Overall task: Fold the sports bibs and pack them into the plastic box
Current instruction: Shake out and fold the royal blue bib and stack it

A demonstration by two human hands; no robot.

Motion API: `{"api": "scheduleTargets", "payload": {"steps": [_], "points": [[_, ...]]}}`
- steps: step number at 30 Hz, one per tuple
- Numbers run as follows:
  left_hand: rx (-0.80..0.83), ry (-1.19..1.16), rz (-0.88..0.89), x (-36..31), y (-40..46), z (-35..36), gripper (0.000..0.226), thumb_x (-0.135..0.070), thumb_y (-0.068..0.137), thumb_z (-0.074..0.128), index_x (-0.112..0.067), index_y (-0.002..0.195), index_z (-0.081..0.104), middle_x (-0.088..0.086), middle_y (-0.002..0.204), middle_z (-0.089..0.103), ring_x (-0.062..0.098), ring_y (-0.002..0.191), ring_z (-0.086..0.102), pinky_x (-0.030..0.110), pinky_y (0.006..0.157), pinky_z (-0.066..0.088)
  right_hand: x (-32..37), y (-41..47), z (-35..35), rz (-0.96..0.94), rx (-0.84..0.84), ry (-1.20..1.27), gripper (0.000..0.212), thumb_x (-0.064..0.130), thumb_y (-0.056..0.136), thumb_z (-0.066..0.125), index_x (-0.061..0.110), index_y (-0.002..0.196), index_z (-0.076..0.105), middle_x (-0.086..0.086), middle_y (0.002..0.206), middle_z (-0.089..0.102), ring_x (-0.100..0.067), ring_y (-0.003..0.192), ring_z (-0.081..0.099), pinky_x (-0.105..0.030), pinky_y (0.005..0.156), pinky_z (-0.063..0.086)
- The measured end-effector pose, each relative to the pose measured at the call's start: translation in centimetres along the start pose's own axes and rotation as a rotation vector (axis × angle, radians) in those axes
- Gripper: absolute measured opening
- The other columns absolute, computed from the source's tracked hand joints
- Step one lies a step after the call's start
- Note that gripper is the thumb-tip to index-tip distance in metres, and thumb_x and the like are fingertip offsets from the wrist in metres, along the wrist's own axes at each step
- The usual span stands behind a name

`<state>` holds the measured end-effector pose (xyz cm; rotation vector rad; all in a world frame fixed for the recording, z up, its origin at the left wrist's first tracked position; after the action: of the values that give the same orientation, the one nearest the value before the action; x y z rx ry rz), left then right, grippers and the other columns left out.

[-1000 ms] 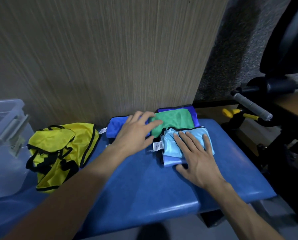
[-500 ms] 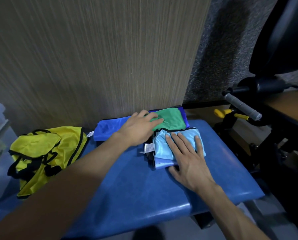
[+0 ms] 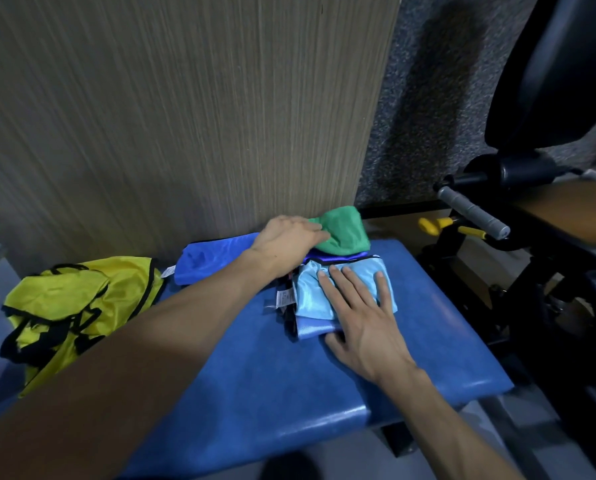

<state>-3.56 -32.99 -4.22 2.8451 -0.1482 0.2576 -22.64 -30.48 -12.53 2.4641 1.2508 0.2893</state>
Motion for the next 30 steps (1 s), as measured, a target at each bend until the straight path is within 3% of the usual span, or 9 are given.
{"api": "scheduleTargets", "payload": {"steps": [4, 7, 9, 14, 18, 21, 25, 28, 30], "points": [[-0.115, -0.103, -0.092, 0.8, -2.0, -2.0, 0.052, -0.009, 0.100, 0.048, -0.031, 0.146, 0.053, -0.011, 0.145, 0.058, 0.019, 0.132, 0.055, 0.037, 0.104, 0.044, -0.1, 0.0, 0.0, -0.009, -0.012, 0.012, 0.085, 0.041, 0.083, 0.052, 0.022, 0.161, 0.025, 0.000, 0.163, 0.035, -0.021, 0.153, 0.026, -0.061, 0.123, 0.011], [-0.317, -0.112, -0.062, 1.9, -6.5, -4.0, 0.050, -0.007, 0.090, 0.048, -0.022, 0.134, 0.066, -0.004, 0.132, 0.068, 0.022, 0.117, 0.067, 0.038, 0.095, 0.054, -0.2, 0.0, -0.1, -0.014, -0.014, 0.007, 0.085, 0.042, 0.081, 0.051, 0.021, 0.160, 0.028, 0.000, 0.162, 0.037, -0.022, 0.152, 0.028, -0.060, 0.123, 0.010], [-0.356, -0.074, -0.061, 2.6, -10.8, -3.4, 0.052, -0.008, 0.085, 0.047, -0.019, 0.131, 0.068, -0.001, 0.130, 0.070, 0.024, 0.113, 0.069, 0.041, 0.093, 0.056, 0.1, 0.2, -0.2, -0.016, -0.004, -0.001, 0.084, 0.043, 0.081, 0.050, 0.020, 0.159, 0.031, -0.002, 0.161, 0.038, -0.023, 0.151, 0.031, -0.061, 0.122, 0.011], [-0.212, 0.030, -0.034, 2.2, -19.3, -0.7, 0.057, -0.008, 0.083, 0.054, -0.020, 0.139, 0.063, -0.001, 0.140, 0.063, 0.025, 0.123, 0.064, 0.044, 0.102, 0.053, 0.7, 0.4, -0.1, 0.010, 0.028, -0.029, 0.084, 0.043, 0.079, 0.047, 0.017, 0.158, 0.035, -0.003, 0.160, 0.041, -0.025, 0.150, 0.034, -0.061, 0.122, 0.008], [-0.002, 0.090, -0.009, 2.1, -22.0, 1.8, 0.083, 0.001, 0.058, 0.087, -0.026, 0.133, 0.066, -0.003, 0.134, 0.067, 0.025, 0.118, 0.067, 0.039, 0.097, 0.055, 1.1, 0.2, -0.3, 0.032, 0.041, -0.072, 0.086, 0.041, 0.079, 0.056, 0.015, 0.158, 0.035, -0.004, 0.160, 0.040, -0.030, 0.151, 0.030, -0.063, 0.121, 0.007], [0.110, 0.136, 0.019, 1.9, -23.3, 2.9, 0.093, 0.002, 0.059, 0.084, -0.028, 0.142, 0.057, 0.000, 0.142, 0.061, 0.028, 0.126, 0.061, 0.042, 0.101, 0.054, 1.8, 0.1, -0.6, 0.071, 0.033, -0.108, 0.092, 0.032, 0.074, 0.072, 0.015, 0.157, 0.035, -0.008, 0.160, 0.040, -0.037, 0.150, 0.029, -0.066, 0.120, 0.010], [0.159, 0.186, -0.146, 2.2, -22.7, 1.7, 0.100, 0.005, 0.055, 0.087, -0.030, 0.144, 0.056, 0.001, 0.142, 0.061, 0.029, 0.127, 0.061, 0.043, 0.101, 0.051, 2.8, -0.1, -1.0, 0.135, -0.001, -0.127, 0.094, 0.023, 0.068, 0.077, 0.014, 0.155, 0.041, -0.012, 0.158, 0.041, -0.045, 0.149, 0.028, -0.071, 0.117, 0.010], [0.162, 0.148, -0.193, 1.6, -22.5, 2.3, 0.100, 0.005, 0.068, 0.078, -0.031, 0.154, 0.040, 0.001, 0.156, 0.047, 0.031, 0.141, 0.048, 0.045, 0.114, 0.038, 2.7, -0.1, -0.7, 0.138, 0.035, -0.118, 0.094, 0.028, 0.069, 0.073, 0.015, 0.156, 0.039, -0.012, 0.158, 0.041, -0.045, 0.150, 0.025, -0.073, 0.117, 0.011], [0.170, 0.080, -0.158, 1.0, -22.2, 2.9, 0.093, 0.002, 0.080, 0.067, -0.030, 0.159, 0.030, 0.002, 0.163, 0.034, 0.033, 0.149, 0.034, 0.048, 0.121, 0.024, 2.1, -0.1, -0.3, 0.103, 0.069, -0.085, 0.091, 0.041, 0.074, 0.059, 0.017, 0.158, 0.033, -0.010, 0.162, 0.036, -0.042, 0.153, 0.018, -0.070, 0.119, 0.009]]}}
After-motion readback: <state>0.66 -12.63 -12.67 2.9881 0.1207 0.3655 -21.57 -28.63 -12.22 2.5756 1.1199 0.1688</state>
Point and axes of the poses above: each hand's wrist, its own y-axis towards the middle knuckle, its own z-axis out of the palm, x = y × z, the point moved 3 cm from there along y, towards the middle knuckle
